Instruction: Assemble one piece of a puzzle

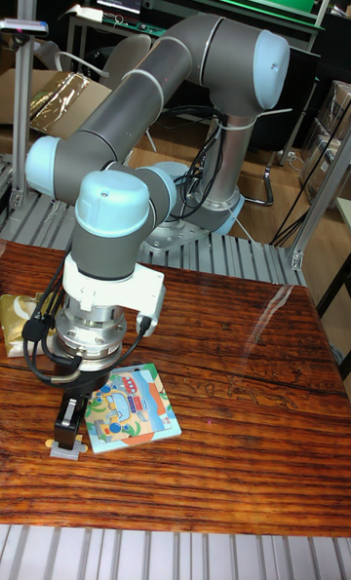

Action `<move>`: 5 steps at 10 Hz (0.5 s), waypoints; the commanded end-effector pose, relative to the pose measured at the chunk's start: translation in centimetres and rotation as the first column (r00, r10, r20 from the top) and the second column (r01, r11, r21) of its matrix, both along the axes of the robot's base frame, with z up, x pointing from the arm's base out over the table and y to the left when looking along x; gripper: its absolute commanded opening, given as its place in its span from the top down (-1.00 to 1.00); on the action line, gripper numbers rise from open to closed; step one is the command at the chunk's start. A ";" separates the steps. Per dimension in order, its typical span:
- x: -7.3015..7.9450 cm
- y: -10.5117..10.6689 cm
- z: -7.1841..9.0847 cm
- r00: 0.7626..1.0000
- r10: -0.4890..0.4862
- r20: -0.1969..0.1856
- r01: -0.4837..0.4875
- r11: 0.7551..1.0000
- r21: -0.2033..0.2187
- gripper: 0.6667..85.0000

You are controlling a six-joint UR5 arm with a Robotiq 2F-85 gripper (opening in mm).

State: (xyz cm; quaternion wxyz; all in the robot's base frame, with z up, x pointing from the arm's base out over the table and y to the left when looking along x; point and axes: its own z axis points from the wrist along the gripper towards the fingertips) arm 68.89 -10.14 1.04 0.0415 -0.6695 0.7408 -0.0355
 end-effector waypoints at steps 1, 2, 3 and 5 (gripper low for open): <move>0.6 0.5 -0.4 1.000 0.017 0.014 -0.017 1.000 0.021 -0.10; 0.6 0.6 -0.4 1.000 0.021 0.015 -0.022 0.999 0.027 -0.10; 0.7 0.8 -0.5 0.999 0.029 0.018 -0.029 0.999 0.032 -0.10; 0.8 1.0 -0.7 0.999 0.036 0.020 -0.037 0.999 0.038 -0.10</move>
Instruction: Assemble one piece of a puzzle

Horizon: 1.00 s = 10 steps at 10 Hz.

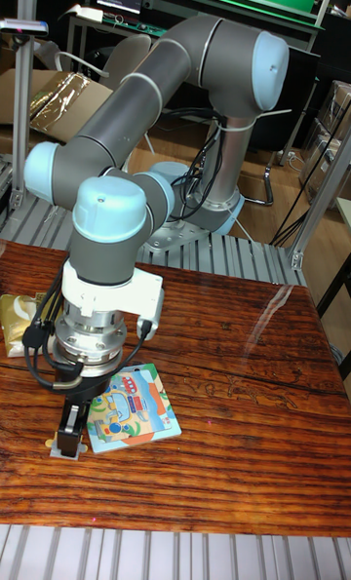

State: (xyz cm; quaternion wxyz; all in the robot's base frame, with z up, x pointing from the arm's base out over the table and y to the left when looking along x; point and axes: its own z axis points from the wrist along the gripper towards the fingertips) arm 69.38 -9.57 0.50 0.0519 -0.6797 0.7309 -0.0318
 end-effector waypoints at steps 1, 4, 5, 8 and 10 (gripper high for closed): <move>0.4 0.5 -0.2 1.000 0.011 0.012 -0.012 1.000 0.023 -0.10; 0.5 0.6 -0.4 1.000 0.019 0.017 -0.019 0.999 0.031 -0.10; 0.6 0.6 -0.4 1.000 0.020 0.020 -0.021 0.999 0.033 -0.10; 0.7 0.8 -0.4 0.999 0.026 0.026 -0.027 0.999 0.039 -0.12; 0.6 0.9 -0.5 0.999 0.025 0.026 -0.027 0.999 0.045 -0.12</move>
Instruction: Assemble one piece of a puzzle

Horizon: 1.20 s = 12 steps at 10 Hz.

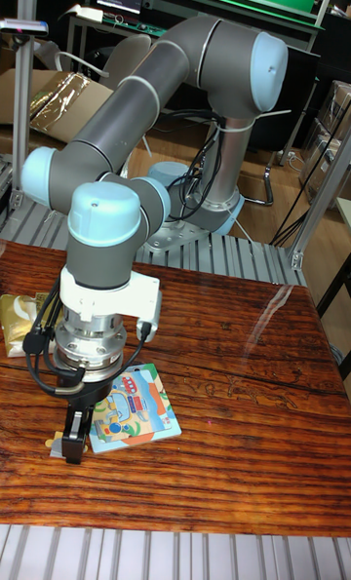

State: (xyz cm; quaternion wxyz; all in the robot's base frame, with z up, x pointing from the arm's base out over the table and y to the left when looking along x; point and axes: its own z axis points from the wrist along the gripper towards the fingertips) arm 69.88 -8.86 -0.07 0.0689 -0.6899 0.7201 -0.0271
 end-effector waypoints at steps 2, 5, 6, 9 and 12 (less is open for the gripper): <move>0.0 0.2 0.0 1.000 -0.008 0.007 0.008 1.000 0.023 -0.11; -0.3 0.5 -0.2 1.000 -0.019 0.003 0.019 0.999 0.040 -0.10; -0.5 0.4 -0.2 1.000 -0.024 -0.008 0.024 0.999 0.039 -0.09; -0.9 0.4 -0.3 0.999 -0.022 -0.027 0.023 0.999 0.034 -0.08; -1.3 0.5 -0.3 0.999 -0.027 -0.043 0.028 0.999 0.039 -0.08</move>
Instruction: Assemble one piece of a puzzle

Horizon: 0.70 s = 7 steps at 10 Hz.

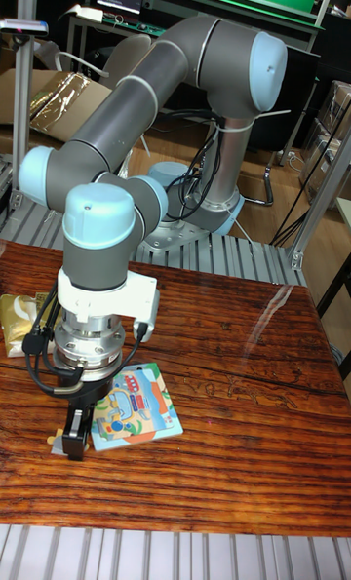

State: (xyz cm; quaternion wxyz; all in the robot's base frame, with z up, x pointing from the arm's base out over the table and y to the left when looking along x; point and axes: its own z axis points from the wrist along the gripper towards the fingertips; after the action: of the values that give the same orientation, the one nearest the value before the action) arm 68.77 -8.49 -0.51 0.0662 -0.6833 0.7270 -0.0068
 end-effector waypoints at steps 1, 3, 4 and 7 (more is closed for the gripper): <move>-0.2 0.2 0.1 1.000 -0.011 -0.010 0.011 1.000 0.014 -0.08; -0.3 0.2 0.2 1.000 -0.018 -0.014 0.019 1.000 0.016 0.00; -0.3 0.2 0.2 1.000 -0.025 -0.014 0.025 1.000 0.018 0.10; -0.3 0.2 0.5 0.999 -0.033 -0.010 0.033 0.999 0.018 0.21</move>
State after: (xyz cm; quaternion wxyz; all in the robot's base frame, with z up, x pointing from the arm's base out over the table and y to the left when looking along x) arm 68.35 -8.41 -0.28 0.0636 -0.6761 0.7341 -0.0004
